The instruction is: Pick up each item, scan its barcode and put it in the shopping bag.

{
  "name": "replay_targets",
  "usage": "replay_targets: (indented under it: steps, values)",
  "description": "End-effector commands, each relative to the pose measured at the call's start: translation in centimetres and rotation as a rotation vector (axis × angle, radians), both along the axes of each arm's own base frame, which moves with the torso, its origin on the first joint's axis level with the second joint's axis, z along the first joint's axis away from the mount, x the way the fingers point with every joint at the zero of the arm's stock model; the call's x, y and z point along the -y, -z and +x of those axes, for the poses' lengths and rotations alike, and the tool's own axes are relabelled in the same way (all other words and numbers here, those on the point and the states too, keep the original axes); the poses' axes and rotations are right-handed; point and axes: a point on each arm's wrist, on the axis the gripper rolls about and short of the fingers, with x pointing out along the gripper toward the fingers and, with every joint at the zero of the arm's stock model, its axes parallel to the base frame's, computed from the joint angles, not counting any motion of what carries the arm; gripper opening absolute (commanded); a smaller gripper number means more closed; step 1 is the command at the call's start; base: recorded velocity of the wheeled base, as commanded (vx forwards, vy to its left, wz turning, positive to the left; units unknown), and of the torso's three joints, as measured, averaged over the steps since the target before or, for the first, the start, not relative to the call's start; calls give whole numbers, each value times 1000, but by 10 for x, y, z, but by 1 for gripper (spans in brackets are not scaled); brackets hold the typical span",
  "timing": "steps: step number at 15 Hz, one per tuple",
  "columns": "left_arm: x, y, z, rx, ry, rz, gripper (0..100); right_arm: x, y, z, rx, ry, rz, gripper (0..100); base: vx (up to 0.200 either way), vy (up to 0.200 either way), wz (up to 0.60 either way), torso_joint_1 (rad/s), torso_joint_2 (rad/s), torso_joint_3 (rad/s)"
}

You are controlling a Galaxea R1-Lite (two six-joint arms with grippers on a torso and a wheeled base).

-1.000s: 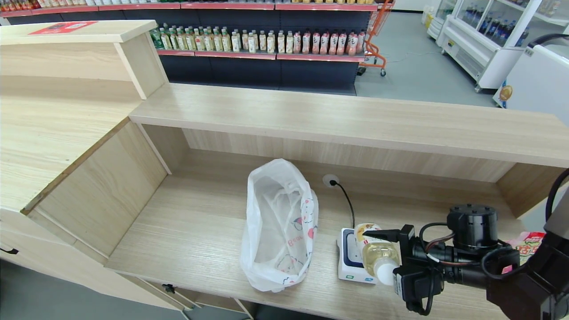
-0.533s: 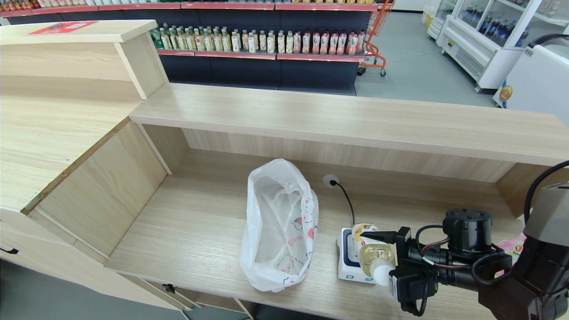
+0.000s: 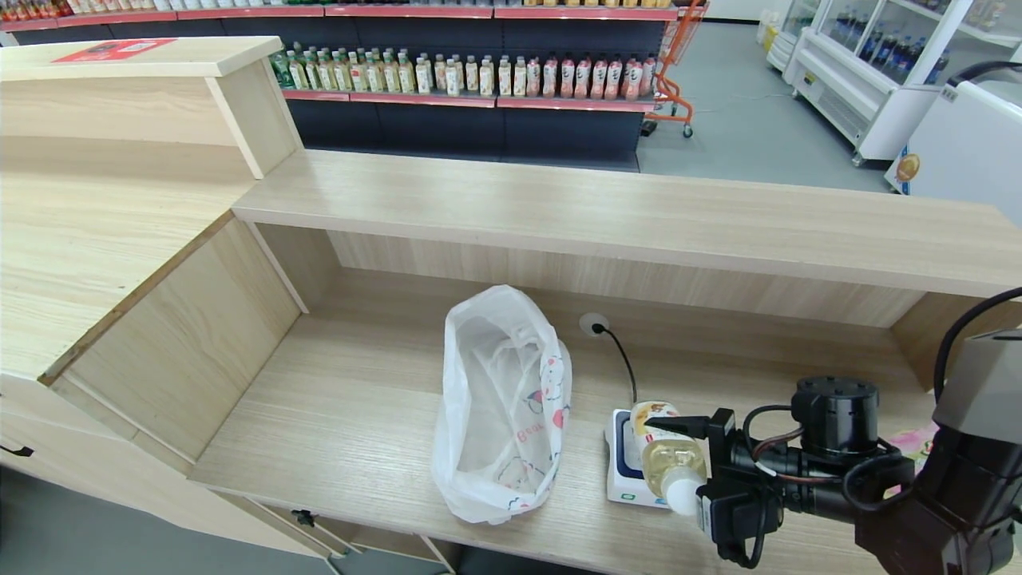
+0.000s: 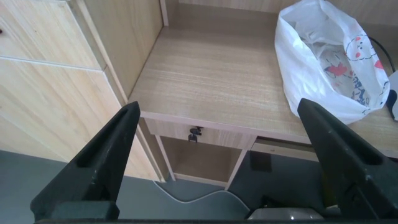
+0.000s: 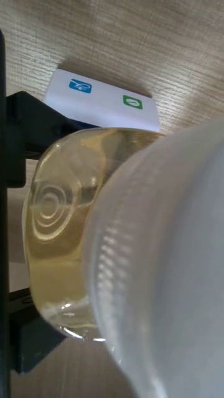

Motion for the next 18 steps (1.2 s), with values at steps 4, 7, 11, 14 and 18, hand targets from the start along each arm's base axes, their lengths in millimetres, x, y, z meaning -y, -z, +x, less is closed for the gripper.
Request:
replay_targets:
  steps: [4,7,11,14,18]
  values:
    - [0,0,0,0,0,0,100,0,-6,-1,6,5,13,0,0,0,0,0,0,0]
    - [0,0,0,0,0,0,100,-1,-42,-3,16,83,140,0,0,0,0,0,0,0]
    - [0,0,0,0,0,-2,100,-12,-136,-22,-89,380,483,0,0,0,0,0,0,0]
    - [0,0,0,-1,0,-2,100,-3,-179,-46,-410,488,678,0,0,0,0,0,0,0]
    - [0,0,0,0,0,-6,100,5,-195,-67,-701,566,967,0,0,100,0,0,1,1]
